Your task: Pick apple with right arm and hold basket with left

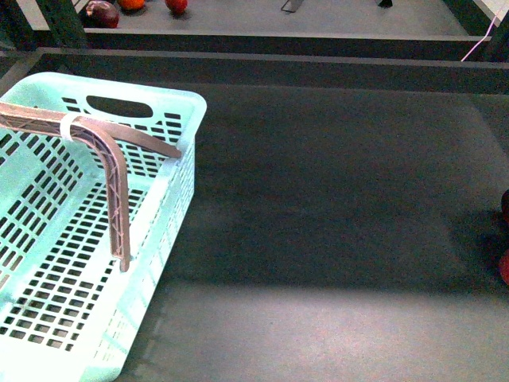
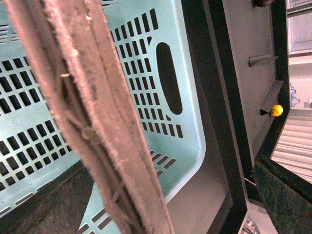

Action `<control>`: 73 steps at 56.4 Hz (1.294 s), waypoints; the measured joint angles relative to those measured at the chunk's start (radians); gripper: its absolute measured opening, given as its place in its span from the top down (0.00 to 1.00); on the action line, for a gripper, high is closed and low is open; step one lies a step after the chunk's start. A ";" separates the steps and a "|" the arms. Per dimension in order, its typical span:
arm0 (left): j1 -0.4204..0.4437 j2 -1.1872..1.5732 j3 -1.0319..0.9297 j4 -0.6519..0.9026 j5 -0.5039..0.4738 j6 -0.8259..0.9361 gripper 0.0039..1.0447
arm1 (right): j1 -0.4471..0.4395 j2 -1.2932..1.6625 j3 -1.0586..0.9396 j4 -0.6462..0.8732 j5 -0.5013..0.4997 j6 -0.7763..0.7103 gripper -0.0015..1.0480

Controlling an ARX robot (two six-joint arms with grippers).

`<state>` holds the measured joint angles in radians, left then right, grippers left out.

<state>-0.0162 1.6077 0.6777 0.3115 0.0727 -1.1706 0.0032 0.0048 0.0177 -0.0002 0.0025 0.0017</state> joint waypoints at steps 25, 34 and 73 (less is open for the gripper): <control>-0.011 0.068 0.033 -0.003 -0.013 -0.037 0.79 | 0.000 0.000 0.000 0.000 0.000 0.000 0.09; -0.033 0.066 0.058 -0.020 0.004 -0.038 0.94 | 0.000 0.000 0.000 0.000 0.000 0.000 0.09; -0.407 -0.044 0.312 -0.162 0.076 0.046 0.94 | 0.000 0.000 0.000 0.000 0.000 0.000 0.09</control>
<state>-0.4232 1.5635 0.9894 0.1493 0.1486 -1.1244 0.0032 0.0048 0.0177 -0.0002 0.0025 0.0017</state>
